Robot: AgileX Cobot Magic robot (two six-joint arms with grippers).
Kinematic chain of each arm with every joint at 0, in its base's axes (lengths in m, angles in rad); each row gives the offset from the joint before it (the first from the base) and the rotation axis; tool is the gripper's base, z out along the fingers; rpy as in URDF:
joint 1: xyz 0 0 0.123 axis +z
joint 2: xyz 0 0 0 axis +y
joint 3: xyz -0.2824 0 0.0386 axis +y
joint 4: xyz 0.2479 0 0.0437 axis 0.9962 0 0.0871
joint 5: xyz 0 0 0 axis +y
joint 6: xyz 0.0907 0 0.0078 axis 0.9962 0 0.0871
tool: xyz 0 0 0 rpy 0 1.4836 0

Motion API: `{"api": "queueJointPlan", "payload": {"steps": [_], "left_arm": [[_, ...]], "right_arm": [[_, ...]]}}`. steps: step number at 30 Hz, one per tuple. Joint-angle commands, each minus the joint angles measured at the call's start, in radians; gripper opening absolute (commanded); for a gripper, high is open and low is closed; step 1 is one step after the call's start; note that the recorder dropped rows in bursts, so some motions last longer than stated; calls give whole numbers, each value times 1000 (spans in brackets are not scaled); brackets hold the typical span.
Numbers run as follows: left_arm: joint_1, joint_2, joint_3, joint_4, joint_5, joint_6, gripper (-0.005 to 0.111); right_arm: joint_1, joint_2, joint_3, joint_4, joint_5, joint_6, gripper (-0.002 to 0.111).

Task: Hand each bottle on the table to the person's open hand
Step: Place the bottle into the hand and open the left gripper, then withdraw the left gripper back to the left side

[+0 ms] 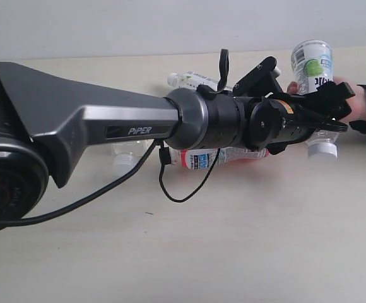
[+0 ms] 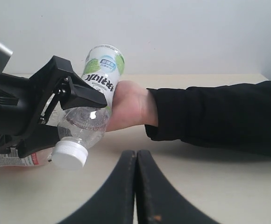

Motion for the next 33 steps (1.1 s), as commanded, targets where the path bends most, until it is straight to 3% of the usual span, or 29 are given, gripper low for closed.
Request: {"api": "queueJointPlan", "payload": {"steps": [1,8,17,27,30,33], "left_arm": [[3,3,-8,8,-9,2,85],[3,-20,-8,78,1,2,85],[13,-97,-8,113,152,14,85],[24,-208,-6,155,281,134,85],[42,-252,-6,216,360,224,85],[79,-296,-6,284,536,320,85]], "right_arm": [[-6,-7,5,-5,-1,-3,0],[-6,-7,5,-5,-1,-3,0],[-6,-7,5,-5,-1,-3,0],[-6,-7,5,-5,-1,-3,0],[-6,-7,5,-5,-1,-3,0],[-6,-7,5,-5,-1,-3,0]]}}
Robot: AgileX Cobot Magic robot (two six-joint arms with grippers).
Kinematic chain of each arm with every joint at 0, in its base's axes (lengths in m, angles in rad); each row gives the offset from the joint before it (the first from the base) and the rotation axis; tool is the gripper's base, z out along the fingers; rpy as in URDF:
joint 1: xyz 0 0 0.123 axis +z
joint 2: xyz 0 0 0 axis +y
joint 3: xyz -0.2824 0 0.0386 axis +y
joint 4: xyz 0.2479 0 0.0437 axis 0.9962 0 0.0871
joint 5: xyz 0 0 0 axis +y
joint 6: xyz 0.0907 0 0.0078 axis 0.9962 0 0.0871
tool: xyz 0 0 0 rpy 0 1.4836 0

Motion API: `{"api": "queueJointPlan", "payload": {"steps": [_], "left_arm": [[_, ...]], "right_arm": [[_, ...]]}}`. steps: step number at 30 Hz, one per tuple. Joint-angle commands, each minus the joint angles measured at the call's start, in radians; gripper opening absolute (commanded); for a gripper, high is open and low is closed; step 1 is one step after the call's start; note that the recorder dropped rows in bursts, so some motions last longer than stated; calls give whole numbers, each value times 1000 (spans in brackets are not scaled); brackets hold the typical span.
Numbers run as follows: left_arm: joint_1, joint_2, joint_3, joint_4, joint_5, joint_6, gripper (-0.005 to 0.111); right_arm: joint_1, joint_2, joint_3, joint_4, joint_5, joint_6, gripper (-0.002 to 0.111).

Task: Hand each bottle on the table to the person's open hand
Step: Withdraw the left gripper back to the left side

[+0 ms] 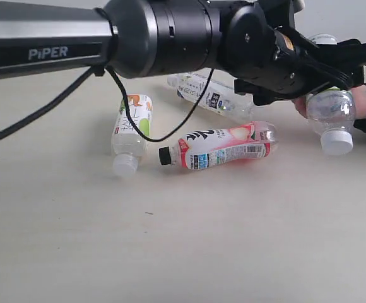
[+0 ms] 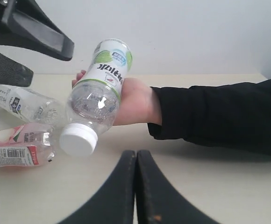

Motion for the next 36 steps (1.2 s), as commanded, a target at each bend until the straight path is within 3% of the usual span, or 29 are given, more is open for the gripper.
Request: {"api": "queueJointPlan", "payload": {"steps": [1,7,11,15,20,31,36], "left_arm": [[49,-70,-6,108,223,111,85],[70,-159,9,386,572,206,85],[73,-232,132,506,617,209,78],[97,-302,249,561,585,209,48],[171,-394,379,561,525,192,0],[383,-514,534,544,440,174,0],[412,-504,556,546,389,60,0]], "right_arm": [[-6,-7,5,-5,-1,-3,0],[-6,-7,5,-5,-1,-3,0],[-6,-7,5,-5,-1,-3,0],[-6,-7,5,-5,-1,-3,0],[-6,-7,5,-5,-1,-3,0],[-6,-7,5,-5,-1,-3,0],[-6,-7,5,-5,-1,-3,0]]}}
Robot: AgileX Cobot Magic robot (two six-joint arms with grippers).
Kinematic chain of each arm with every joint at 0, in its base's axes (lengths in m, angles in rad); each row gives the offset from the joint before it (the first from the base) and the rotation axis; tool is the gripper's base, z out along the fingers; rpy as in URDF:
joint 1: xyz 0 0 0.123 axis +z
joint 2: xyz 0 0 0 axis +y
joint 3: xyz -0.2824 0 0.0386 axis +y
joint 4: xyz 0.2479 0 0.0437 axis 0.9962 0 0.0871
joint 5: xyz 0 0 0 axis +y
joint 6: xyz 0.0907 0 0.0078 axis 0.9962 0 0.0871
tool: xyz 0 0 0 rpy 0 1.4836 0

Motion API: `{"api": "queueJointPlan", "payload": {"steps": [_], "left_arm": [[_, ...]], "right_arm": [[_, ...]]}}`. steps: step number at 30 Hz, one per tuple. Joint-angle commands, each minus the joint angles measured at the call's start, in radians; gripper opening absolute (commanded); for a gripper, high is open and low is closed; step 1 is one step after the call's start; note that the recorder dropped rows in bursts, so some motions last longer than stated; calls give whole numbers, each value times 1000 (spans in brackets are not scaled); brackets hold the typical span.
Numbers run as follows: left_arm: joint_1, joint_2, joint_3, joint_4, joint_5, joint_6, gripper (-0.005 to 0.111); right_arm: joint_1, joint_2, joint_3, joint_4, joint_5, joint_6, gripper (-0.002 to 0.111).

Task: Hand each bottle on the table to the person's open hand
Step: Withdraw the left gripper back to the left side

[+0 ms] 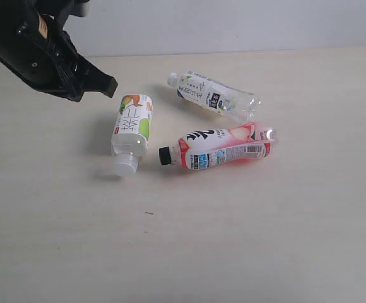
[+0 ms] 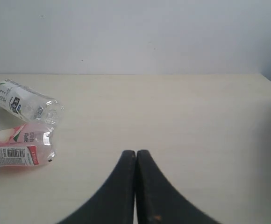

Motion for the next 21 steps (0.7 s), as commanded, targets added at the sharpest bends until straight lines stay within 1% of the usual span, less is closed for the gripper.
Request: {"api": "queueJointPlan", "payload": {"steps": [1,5,8,11,17,19,21], "left_arm": [[7,-1,10,-8,-67,-55,0],[7,-1,10,-20,-103,-55,0],[7,-1,10,-20,-102,-46,0],[7,-1,10,-24,-73,-46,0],[7,-1,10,-34,-90,-46,0],[7,-1,10,-44,-86,-26,0],[7,-1,10,-85,-78,12,0]], "right_arm": [[-6,-7,5,-5,-1,-3,0],[-6,-7,5,-5,-1,-3,0],[-6,-7,5,-5,-1,-3,0],[-6,-7,5,-5,-1,-3,0],[-6,-7,5,-5,-1,-3,0],[-6,-7,5,-5,-1,-3,0],[-6,-7,5,-5,-1,-3,0]]}}
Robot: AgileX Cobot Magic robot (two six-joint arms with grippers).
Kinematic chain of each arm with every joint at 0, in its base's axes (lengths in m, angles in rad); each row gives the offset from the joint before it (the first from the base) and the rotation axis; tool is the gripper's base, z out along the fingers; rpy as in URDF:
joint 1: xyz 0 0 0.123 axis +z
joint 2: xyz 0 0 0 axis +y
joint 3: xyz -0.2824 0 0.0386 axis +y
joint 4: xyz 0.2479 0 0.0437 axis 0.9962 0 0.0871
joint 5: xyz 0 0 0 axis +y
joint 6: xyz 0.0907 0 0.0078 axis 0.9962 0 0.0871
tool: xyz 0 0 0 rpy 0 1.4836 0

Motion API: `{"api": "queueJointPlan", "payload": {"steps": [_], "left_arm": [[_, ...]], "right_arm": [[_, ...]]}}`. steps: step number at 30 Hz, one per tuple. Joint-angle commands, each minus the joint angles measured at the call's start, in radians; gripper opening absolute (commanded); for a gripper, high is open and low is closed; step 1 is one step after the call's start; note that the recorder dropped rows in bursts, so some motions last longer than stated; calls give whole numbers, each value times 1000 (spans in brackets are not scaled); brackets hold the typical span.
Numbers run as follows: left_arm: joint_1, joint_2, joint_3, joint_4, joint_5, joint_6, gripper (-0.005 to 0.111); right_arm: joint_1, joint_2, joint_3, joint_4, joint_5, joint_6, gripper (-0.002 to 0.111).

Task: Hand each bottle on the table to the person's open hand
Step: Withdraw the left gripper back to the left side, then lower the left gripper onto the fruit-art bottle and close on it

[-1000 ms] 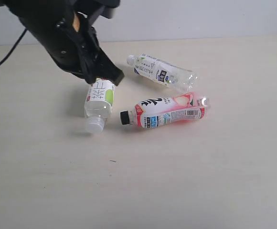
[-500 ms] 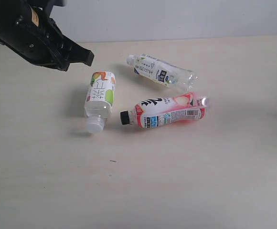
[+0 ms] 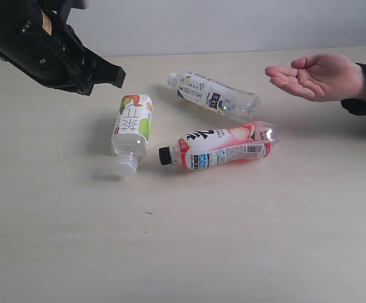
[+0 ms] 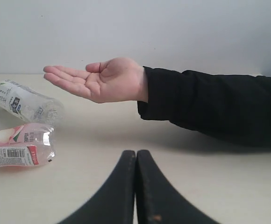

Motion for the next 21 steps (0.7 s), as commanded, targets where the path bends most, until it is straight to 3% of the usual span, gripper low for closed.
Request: {"api": "queueJointPlan", "payload": {"steps": [1,11,21], "left_arm": [[2,-1,3,-70,6,68,0],[8,1,3,-113,-12,131,0],[40,43,-2,-141,-99,4,0]], "right_arm": [[-6,-7,5,-5,-1,-3,0],[-6,-7,5,-5,-1,-3,0],[-6,-7,5,-5,-1,-3,0]]}}
